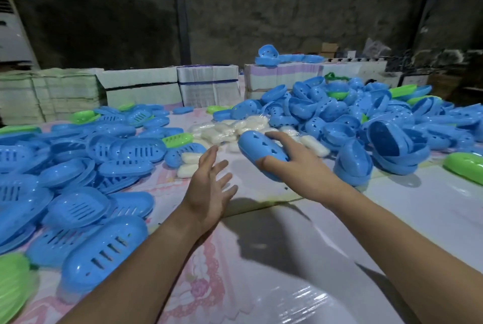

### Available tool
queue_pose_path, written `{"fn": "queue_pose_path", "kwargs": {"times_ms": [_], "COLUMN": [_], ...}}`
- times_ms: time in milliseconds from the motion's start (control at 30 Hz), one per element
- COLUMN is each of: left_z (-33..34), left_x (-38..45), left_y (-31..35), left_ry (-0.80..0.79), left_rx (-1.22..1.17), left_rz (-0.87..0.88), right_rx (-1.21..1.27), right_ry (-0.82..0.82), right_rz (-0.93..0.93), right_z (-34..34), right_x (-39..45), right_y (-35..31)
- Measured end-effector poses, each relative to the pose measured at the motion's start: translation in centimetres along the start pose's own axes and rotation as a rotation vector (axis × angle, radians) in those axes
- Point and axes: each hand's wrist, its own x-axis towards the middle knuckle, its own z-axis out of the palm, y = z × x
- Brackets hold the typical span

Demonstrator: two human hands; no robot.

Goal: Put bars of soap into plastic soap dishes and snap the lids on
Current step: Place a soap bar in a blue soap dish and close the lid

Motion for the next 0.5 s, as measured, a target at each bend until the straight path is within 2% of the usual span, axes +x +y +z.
{"fn": "queue_pose_path", "kwargs": {"times_ms": [167,300,500], "left_z": [-0.9,-1.2,-1.7], "left_x": [0.6,1.1,1.8], "left_y": [-0.5,-1.0,-1.6], "left_ry": [-0.012,-0.003,-0.013], "left_rx": [0.002,0.024,0.047], "left_rz": [0.010,0.040,0.075], "right_rx": [-0.173,-0.487,-0.857], "right_ry": [0.255,0.412,0.360], "right_rz": [0.012,0.181,0.516], "right_z": [-7.0,-12.6,-18.0], "right_x": [-5.1,-8.2,-8.1], "right_y": [3.5,8.9,18.7]}}
